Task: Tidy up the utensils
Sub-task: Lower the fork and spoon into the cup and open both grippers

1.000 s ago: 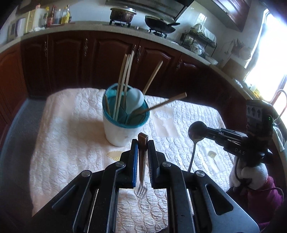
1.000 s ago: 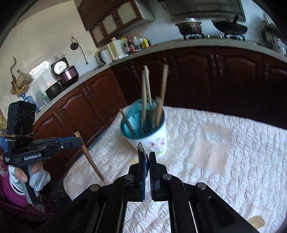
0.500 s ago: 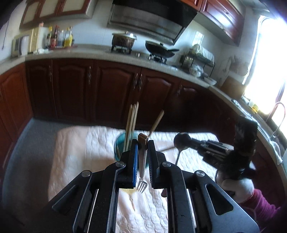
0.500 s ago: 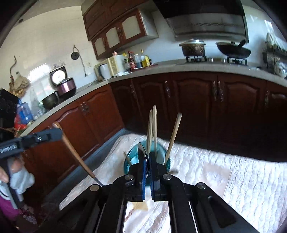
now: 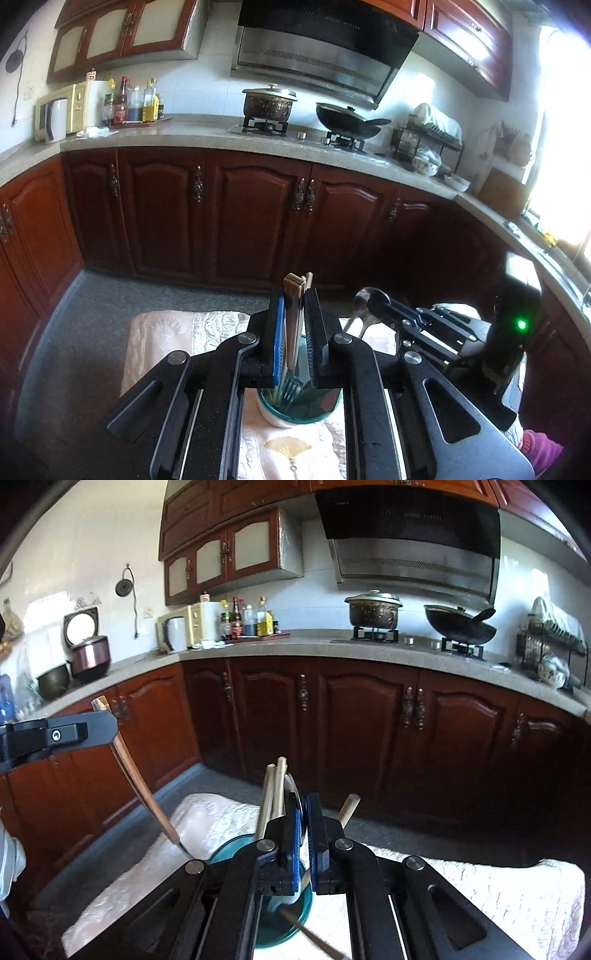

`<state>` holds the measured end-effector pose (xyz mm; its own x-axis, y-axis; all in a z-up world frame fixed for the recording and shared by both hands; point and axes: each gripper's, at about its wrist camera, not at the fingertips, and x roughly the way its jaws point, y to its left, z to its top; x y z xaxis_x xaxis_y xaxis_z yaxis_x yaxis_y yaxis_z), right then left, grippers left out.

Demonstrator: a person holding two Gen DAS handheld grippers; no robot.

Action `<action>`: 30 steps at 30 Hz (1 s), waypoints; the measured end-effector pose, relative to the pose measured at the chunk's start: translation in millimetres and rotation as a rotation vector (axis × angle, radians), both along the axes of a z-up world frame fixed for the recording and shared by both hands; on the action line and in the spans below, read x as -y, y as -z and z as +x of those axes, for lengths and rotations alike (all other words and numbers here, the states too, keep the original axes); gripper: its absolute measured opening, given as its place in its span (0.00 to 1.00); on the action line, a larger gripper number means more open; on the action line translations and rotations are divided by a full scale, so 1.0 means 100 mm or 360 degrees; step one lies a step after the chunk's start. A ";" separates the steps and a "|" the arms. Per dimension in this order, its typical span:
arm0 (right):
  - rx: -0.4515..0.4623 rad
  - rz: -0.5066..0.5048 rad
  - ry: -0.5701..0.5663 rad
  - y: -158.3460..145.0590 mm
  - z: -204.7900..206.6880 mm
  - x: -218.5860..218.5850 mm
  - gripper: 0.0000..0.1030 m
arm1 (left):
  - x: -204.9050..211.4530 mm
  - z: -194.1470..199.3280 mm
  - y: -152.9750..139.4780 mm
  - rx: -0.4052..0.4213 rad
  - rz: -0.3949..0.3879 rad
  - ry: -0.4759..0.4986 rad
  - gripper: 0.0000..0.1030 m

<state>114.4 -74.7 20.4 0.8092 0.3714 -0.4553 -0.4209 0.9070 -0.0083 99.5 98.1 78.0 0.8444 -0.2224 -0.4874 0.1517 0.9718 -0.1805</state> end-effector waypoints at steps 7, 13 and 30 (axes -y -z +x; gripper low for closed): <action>0.0118 -0.0154 0.0099 0.13 0.13 -0.18 0.03 | 0.03 0.25 0.23 -0.0057 0.0000 -0.0043 0.09; 0.0157 -0.0230 0.0116 0.24 0.25 -0.30 0.03 | 0.04 0.34 0.42 -0.0113 0.0018 -0.0052 0.09; -0.0206 -0.0221 -0.0080 0.67 0.39 -0.31 0.05 | 0.07 0.44 0.76 -0.0238 0.0038 -0.0075 0.09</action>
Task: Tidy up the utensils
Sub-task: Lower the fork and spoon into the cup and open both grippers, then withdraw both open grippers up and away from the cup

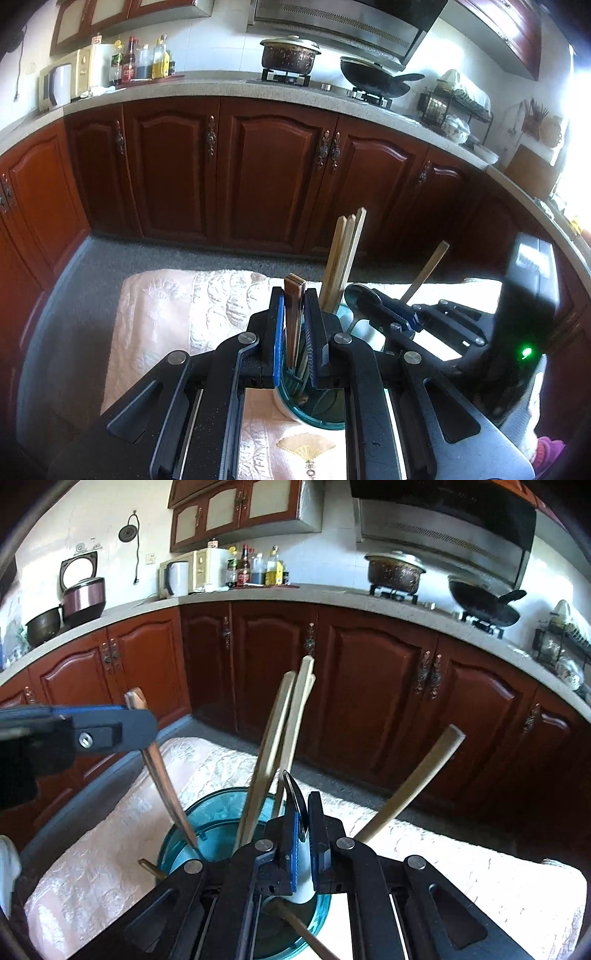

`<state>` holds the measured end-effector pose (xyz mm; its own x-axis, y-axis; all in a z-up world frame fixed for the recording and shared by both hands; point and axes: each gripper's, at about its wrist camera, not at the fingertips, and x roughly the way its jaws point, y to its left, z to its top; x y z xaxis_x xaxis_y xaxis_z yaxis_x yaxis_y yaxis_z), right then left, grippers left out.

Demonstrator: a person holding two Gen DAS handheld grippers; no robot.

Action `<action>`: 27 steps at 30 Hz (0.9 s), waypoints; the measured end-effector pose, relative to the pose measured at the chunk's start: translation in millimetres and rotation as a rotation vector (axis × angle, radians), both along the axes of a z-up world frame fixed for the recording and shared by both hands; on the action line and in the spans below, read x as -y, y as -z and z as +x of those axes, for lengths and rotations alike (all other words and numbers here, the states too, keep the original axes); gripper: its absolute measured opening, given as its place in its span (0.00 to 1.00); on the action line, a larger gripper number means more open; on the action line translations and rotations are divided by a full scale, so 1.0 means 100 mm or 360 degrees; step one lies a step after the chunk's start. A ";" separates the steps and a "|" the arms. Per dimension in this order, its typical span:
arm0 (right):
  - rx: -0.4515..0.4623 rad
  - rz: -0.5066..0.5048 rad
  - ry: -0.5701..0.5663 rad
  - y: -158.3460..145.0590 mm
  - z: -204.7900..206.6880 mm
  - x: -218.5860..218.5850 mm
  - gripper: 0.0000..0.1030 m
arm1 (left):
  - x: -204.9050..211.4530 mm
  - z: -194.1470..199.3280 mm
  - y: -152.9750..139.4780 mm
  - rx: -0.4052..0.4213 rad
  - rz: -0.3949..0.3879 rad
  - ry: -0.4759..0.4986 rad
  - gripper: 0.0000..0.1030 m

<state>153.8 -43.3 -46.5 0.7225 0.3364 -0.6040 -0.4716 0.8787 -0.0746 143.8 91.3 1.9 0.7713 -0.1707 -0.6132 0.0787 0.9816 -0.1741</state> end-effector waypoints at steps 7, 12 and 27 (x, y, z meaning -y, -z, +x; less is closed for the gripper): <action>-0.0092 0.0150 -0.0044 -0.09 -0.04 0.08 0.21 | -0.02 0.01 0.02 -0.0014 -0.0004 -0.0027 0.09; -0.0071 0.0158 -0.0041 -0.19 -0.11 0.10 0.21 | -0.04 0.00 0.04 -0.0039 -0.0009 -0.0040 0.09; -0.0046 0.0229 0.0002 -0.37 -0.36 0.25 0.31 | -0.03 -0.20 -0.03 0.0003 0.0000 -0.0078 0.45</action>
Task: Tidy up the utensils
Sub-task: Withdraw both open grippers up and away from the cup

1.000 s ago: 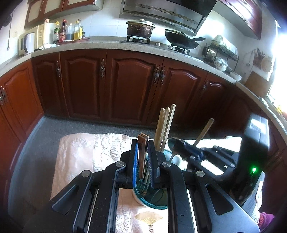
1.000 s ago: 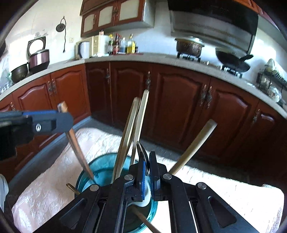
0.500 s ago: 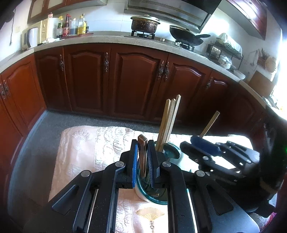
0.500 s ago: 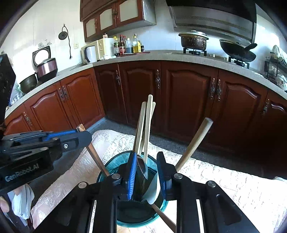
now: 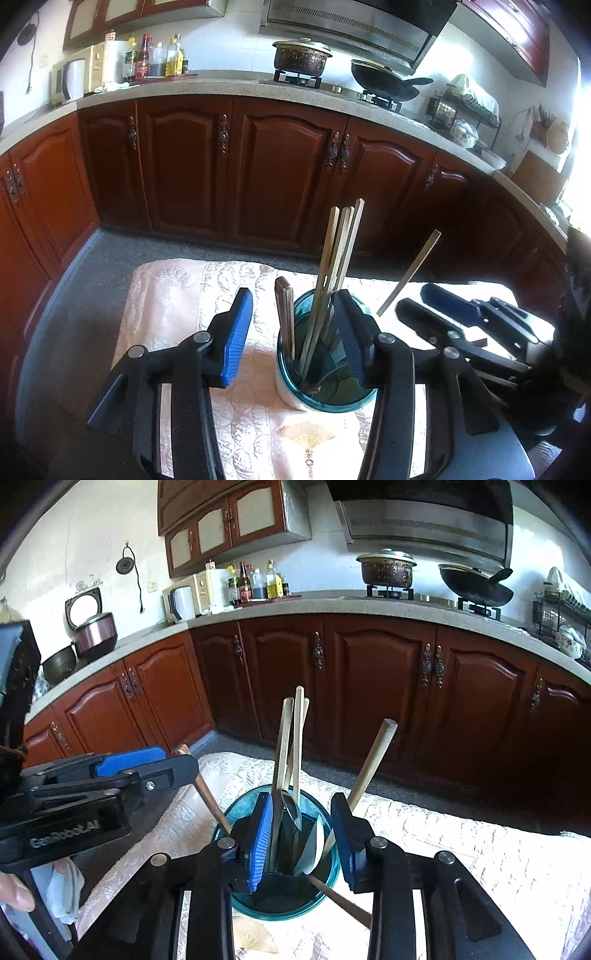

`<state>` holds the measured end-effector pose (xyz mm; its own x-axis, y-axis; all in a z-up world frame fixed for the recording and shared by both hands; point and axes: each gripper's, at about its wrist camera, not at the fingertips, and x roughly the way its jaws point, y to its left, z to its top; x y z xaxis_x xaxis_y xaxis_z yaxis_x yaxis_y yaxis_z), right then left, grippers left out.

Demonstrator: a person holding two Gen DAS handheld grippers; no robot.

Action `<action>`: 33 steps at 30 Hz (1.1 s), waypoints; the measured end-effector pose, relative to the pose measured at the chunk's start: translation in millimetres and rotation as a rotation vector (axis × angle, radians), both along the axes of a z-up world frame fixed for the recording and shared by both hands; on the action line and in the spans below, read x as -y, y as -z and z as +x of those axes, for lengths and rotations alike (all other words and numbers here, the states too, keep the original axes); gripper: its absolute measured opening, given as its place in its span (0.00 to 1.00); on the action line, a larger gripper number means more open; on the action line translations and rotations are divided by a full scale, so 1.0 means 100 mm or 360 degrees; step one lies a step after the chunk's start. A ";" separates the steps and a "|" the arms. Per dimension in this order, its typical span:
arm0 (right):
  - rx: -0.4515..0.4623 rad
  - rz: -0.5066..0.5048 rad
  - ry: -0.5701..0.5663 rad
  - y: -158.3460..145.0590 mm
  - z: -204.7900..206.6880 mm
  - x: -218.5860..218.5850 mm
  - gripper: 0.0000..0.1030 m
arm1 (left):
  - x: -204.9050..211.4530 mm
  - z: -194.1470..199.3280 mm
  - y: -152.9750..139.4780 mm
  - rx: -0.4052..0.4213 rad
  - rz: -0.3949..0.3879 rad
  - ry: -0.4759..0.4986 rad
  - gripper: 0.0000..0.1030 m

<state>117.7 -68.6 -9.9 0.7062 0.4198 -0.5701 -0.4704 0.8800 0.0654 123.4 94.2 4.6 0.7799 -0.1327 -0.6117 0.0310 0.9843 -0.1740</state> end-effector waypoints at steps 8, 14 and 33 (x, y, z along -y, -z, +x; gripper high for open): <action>0.0032 0.0047 0.0042 -0.12 -0.27 0.12 0.39 | 0.04 -0.20 -0.03 0.0057 0.0064 -0.0095 0.46; 0.0001 0.0065 0.0075 -0.08 -0.45 0.19 0.40 | 0.15 -0.39 0.05 0.0067 0.0126 -0.0138 0.46; -0.0074 0.0043 0.0189 0.03 -0.69 0.32 0.51 | 0.28 -0.74 0.14 0.0039 0.0220 -0.0254 0.46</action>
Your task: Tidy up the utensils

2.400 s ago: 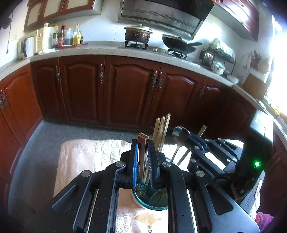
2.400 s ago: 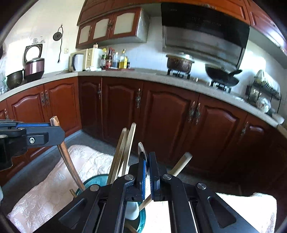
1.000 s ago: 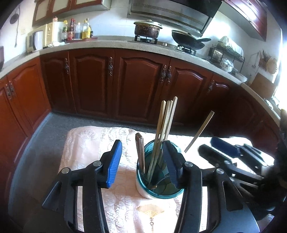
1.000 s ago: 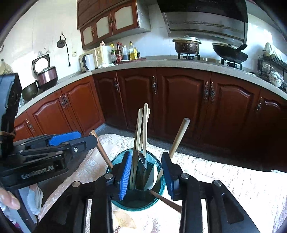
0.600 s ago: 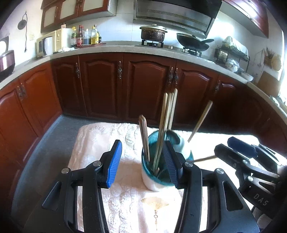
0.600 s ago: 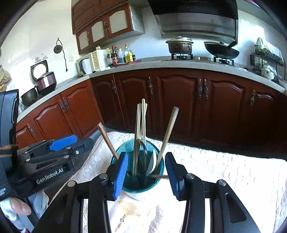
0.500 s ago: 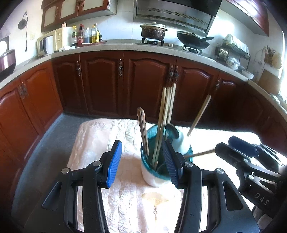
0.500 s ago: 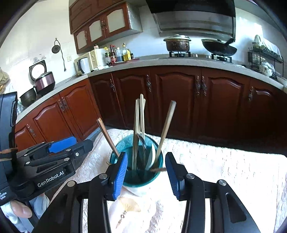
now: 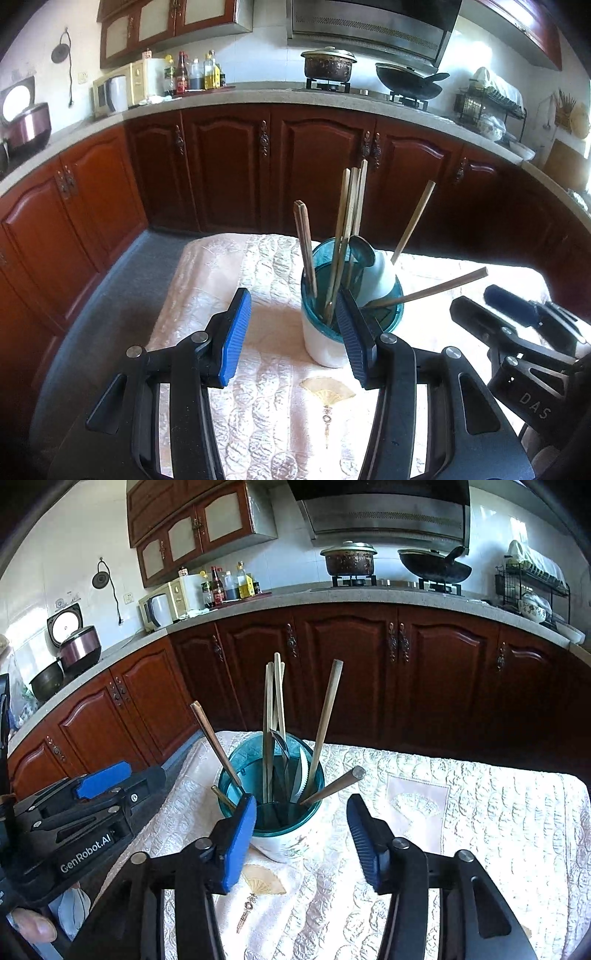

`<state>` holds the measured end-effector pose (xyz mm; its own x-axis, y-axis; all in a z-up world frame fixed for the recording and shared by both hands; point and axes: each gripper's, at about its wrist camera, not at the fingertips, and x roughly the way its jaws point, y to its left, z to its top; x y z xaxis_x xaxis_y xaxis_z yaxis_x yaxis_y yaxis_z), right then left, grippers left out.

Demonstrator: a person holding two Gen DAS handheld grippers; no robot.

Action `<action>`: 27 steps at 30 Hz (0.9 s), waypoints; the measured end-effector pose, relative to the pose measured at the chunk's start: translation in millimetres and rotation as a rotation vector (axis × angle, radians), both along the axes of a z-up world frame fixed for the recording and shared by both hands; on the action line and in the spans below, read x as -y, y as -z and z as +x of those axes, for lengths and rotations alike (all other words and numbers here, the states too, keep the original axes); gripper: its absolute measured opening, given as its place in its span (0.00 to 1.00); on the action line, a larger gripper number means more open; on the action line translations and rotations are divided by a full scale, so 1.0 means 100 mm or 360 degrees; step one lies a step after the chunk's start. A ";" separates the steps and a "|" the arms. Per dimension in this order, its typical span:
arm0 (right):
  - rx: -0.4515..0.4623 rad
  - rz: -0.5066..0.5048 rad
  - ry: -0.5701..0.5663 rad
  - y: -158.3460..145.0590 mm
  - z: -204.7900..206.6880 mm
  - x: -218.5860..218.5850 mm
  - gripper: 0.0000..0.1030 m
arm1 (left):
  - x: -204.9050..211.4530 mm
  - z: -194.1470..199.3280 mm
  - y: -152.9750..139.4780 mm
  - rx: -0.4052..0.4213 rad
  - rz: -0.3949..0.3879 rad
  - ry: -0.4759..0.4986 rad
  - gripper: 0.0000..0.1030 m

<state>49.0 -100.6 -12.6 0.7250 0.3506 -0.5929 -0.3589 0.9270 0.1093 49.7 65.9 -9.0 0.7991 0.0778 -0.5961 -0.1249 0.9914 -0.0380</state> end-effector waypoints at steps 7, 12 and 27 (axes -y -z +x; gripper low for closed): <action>0.0029 -0.0007 0.0007 -0.06 -0.02 0.00 0.52 | -0.01 -0.02 -0.03 0.0023 0.0015 -0.0024 0.46; 0.0022 -0.0008 0.0016 -0.06 -0.01 0.01 0.53 | 0.01 -0.04 -0.06 0.0048 0.0050 -0.0028 0.46; 0.0004 -0.0018 0.0026 -0.03 0.01 0.03 0.53 | 0.07 -0.06 -0.06 0.0049 0.0083 -0.0028 0.46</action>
